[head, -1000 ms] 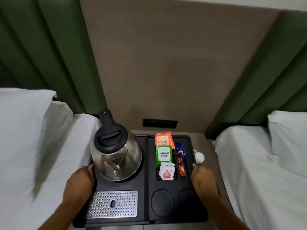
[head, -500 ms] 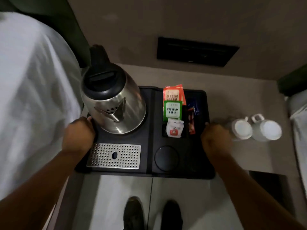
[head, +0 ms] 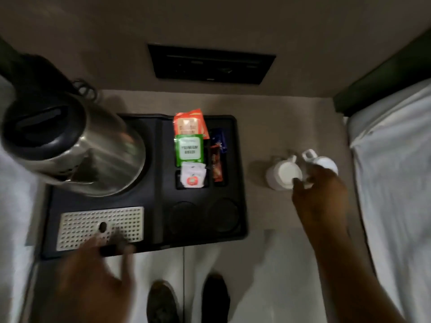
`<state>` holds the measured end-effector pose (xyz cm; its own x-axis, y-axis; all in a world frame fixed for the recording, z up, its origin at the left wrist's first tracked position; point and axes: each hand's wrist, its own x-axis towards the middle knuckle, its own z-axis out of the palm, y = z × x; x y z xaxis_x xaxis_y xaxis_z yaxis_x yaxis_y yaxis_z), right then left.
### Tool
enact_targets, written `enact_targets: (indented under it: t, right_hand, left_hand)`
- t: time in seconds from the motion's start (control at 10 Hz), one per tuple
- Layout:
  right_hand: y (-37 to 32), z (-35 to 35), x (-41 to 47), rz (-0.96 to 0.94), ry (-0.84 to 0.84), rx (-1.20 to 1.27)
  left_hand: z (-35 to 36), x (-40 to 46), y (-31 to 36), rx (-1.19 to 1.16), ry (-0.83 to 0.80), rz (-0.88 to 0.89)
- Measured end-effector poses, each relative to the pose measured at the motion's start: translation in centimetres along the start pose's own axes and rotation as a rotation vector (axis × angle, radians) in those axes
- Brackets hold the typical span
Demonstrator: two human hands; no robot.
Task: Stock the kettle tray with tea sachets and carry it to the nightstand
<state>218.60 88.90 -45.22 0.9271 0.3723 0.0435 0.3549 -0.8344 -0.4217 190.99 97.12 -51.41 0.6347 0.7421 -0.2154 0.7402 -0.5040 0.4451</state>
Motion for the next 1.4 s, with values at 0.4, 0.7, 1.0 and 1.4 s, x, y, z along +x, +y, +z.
enact_targets:
  t: [0.4,0.7,1.0,1.4]
  right_hand:
    - [10.2,1.2,9.2,0.031,-0.432,-0.175]
    - [2.3,0.1,-3.2,0.020,-0.222,0.257]
    - [-4.0,4.7,-10.2,-0.056,-0.509,0.019]
    - [-6.2,6.6,-9.8,-0.042,-0.606,-0.134]
  left_hand:
    - [6.9,15.2,23.6,0.192,-0.124,0.321]
    - [-0.1,7.7,12.9,-0.179,0.046,0.339]
    - [-2.1,4.9,2.5,-0.052,0.013,0.071]
    - [-2.3,5.6,1.3,0.117,-0.023,0.099]
